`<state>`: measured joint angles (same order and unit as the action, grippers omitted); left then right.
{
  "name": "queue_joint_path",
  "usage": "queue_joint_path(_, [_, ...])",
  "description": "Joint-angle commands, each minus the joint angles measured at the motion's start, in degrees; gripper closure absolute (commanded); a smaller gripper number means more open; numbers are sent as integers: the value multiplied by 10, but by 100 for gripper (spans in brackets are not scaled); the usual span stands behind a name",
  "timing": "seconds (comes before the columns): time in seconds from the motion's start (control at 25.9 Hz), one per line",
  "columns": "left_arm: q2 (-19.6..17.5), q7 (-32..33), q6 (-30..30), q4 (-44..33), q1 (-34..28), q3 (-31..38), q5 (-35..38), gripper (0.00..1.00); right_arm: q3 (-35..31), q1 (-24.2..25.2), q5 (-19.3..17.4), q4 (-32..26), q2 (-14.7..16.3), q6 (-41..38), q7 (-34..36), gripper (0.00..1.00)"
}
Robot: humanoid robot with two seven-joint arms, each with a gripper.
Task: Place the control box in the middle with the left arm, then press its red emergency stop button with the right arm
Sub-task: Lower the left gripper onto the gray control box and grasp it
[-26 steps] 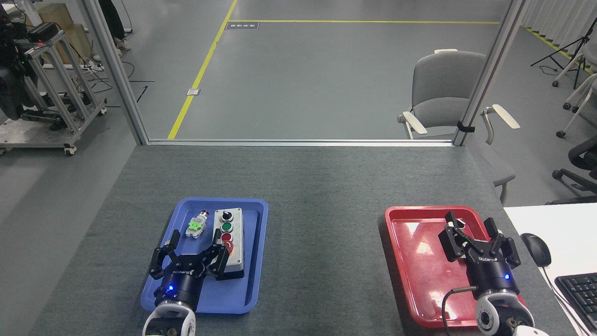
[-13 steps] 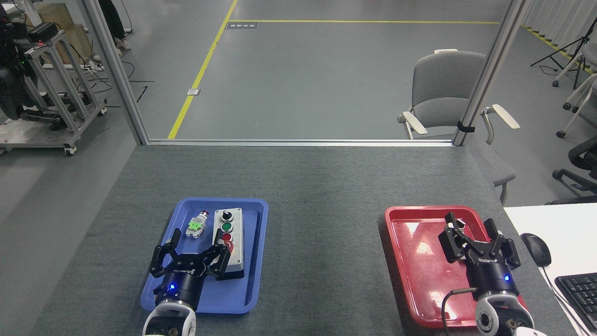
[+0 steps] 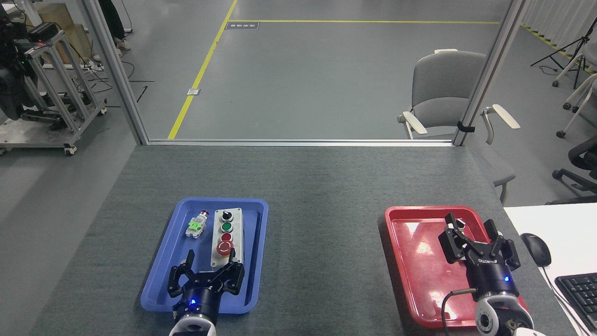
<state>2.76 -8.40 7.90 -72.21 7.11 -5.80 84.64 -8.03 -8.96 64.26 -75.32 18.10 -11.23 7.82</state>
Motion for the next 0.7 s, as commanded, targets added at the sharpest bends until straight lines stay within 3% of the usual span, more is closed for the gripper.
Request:
queue_joint_path(0.0, [1,-6,17,27,5,-17,5,0,-1,0,0,0,-1,0,0,0])
queue_joint_path(0.35, [7,-26,19,64,20,-27,7,0,-1,1,0,1,-1,0,1,0])
queue_joint_path(0.66, [7,-44,28,143,55,-32,6,0,0,1,0,1,-2,0,1,0])
